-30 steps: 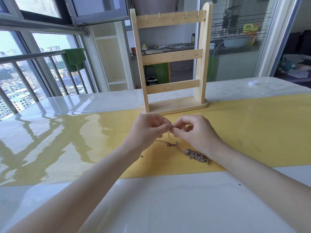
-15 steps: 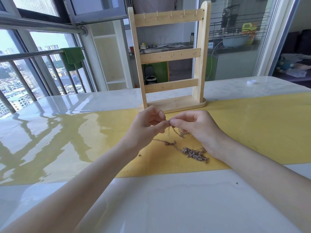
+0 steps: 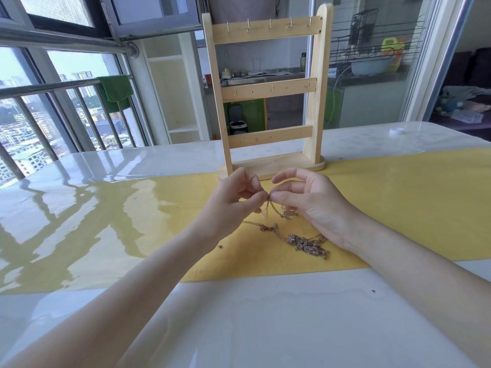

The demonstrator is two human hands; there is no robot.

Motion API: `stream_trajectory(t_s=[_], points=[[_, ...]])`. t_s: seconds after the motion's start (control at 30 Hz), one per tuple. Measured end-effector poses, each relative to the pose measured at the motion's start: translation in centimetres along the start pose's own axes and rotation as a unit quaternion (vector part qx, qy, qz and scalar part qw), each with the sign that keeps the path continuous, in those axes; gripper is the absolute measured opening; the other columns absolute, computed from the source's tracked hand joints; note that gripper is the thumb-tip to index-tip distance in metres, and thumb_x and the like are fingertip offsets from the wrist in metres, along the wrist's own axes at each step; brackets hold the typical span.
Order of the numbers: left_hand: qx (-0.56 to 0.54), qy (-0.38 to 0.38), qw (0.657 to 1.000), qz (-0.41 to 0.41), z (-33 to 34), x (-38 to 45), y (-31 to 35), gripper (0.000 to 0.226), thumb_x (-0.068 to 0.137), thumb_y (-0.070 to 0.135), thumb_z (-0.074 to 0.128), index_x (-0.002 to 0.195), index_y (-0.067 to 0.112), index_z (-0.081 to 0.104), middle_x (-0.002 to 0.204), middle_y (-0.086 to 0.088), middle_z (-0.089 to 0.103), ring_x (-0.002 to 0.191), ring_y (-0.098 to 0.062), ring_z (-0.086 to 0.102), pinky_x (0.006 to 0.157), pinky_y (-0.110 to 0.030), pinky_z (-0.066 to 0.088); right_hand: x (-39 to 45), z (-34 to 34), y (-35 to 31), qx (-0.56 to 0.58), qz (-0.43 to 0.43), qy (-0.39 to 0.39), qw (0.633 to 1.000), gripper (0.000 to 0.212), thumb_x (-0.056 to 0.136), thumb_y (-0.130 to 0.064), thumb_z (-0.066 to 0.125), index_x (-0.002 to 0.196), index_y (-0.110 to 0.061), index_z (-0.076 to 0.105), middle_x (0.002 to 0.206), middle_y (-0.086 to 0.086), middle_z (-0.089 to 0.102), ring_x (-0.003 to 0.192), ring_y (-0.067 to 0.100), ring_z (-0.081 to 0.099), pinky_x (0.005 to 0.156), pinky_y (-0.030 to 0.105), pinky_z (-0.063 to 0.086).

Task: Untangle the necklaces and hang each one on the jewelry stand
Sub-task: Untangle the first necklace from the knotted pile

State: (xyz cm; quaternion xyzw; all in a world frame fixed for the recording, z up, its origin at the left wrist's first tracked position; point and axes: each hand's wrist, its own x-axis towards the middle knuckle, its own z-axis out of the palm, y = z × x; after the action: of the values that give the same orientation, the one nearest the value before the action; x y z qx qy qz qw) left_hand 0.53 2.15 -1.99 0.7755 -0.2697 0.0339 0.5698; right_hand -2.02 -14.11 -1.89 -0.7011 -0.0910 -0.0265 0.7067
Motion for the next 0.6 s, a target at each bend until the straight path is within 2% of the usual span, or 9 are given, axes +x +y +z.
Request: stream_trajectory(t_s=[0.1, 0.23, 0.43, 0.53, 0.6], points=[[0.013, -0.020, 1.000, 0.003, 0.1, -0.1, 0.2, 0.020, 0.092, -0.002, 0.053, 0.080, 0.012, 0.047, 0.071, 0.003, 0.055, 0.062, -0.003, 0.054, 0.066, -0.019, 0.050, 0.0, -0.2, -0.2, -0.042, -0.009, -0.010, 0.999, 0.022, 0.081, -0.003, 0.070, 0.096, -0.016, 0.060, 0.076, -0.002, 0.069, 0.068, 0.007, 0.058, 0.069, 0.024, 0.043], [0.028, -0.046, 0.998, 0.034, 0.3, -0.4, 0.4, 0.021, 0.091, -0.005, 0.053, 0.083, 0.012, 0.044, 0.075, 0.000, 0.054, 0.064, -0.005, 0.053, 0.065, -0.021, 0.051, -0.2, -0.7, -0.8, -0.100, -0.017, -0.049, 0.994, 0.024, 0.082, 0.002, 0.066, 0.096, -0.015, 0.057, 0.074, -0.004, 0.067, 0.074, 0.014, 0.056, 0.074, 0.028, 0.045], [0.044, -0.046, 0.996, 0.065, 0.7, -0.7, -0.1, 0.022, 0.092, -0.002, 0.053, 0.086, 0.014, 0.040, 0.076, 0.001, 0.056, 0.066, -0.014, 0.050, 0.067, -0.041, 0.049, -0.3, -0.5, -0.6, -0.109, 0.005, -0.066, 0.992, 0.025, 0.083, 0.005, 0.059, 0.094, -0.015, 0.050, 0.073, -0.001, 0.062, 0.067, 0.016, 0.049, 0.068, 0.025, 0.041], [0.146, -0.029, 0.975, 0.164, 1.2, -1.0, -0.3, 0.012, 0.091, 0.011, 0.048, 0.089, 0.014, 0.037, 0.078, 0.009, 0.052, 0.067, -0.016, 0.049, 0.063, -0.032, 0.045, -0.1, -0.2, -0.1, -0.096, 0.010, -0.045, 0.994, 0.025, 0.082, 0.003, 0.059, 0.095, -0.015, 0.049, 0.070, -0.003, 0.061, 0.062, 0.015, 0.048, 0.068, 0.027, 0.040], [0.231, -0.004, 0.946, 0.226, 1.5, -1.2, -0.3, 0.009, 0.091, 0.011, 0.044, 0.091, 0.013, 0.036, 0.079, 0.017, 0.045, 0.067, -0.006, 0.044, 0.060, -0.017, 0.039, 0.0, -0.3, 0.1, -0.072, 0.005, -0.035, 0.997, 0.026, 0.083, 0.002, 0.061, 0.098, -0.016, 0.050, 0.070, -0.004, 0.063, 0.064, 0.013, 0.049, 0.067, 0.026, 0.040]])
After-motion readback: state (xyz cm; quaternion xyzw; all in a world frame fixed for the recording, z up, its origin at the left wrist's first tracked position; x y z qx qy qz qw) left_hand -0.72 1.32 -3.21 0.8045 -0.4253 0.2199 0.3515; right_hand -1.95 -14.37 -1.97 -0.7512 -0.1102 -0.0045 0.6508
